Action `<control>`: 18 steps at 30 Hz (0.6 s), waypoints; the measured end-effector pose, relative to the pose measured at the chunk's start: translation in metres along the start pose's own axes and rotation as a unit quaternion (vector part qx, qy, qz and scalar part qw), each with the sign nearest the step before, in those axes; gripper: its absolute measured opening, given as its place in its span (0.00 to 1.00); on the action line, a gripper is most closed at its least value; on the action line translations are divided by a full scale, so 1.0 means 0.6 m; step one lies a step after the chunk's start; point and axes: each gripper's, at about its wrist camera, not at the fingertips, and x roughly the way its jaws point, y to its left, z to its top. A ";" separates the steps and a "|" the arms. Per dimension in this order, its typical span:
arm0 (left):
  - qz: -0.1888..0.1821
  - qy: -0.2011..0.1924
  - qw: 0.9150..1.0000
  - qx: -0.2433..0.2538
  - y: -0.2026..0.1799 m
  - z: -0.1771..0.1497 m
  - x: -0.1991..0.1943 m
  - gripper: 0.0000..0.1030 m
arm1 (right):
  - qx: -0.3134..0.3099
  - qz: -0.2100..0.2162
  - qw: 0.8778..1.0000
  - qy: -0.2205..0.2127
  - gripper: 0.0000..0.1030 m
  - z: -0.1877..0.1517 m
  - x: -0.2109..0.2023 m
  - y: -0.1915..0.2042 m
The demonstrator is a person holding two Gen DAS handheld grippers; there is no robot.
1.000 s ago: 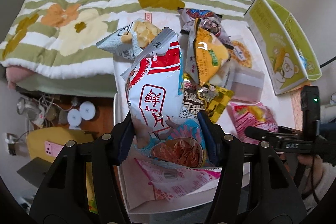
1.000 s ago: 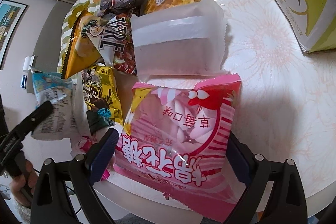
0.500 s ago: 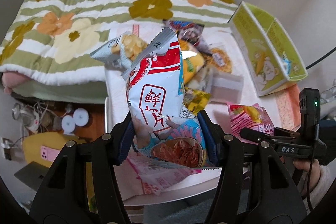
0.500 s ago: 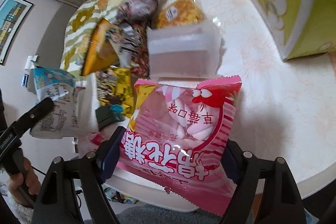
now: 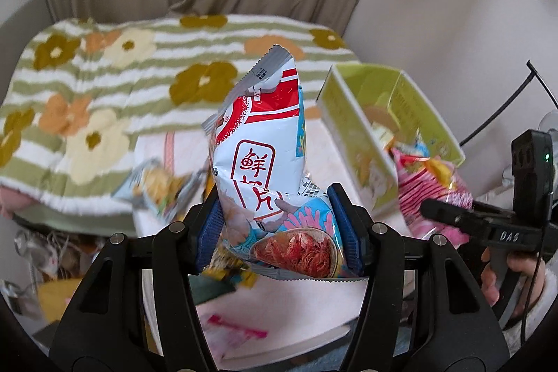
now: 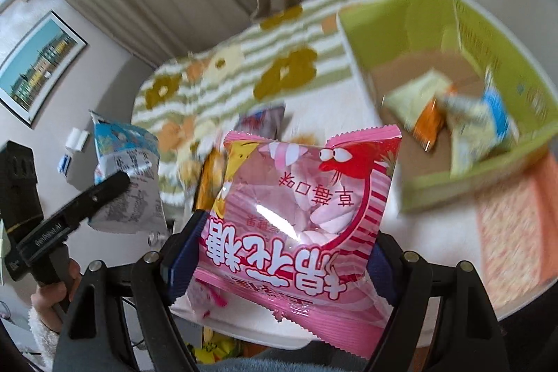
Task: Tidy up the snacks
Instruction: 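Carry both bags over the box and open both tools to drop them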
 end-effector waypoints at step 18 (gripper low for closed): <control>-0.017 -0.011 1.000 -0.022 -0.276 0.167 0.214 0.53 | -0.060 -0.008 0.998 -0.033 0.77 0.240 -0.087 -0.238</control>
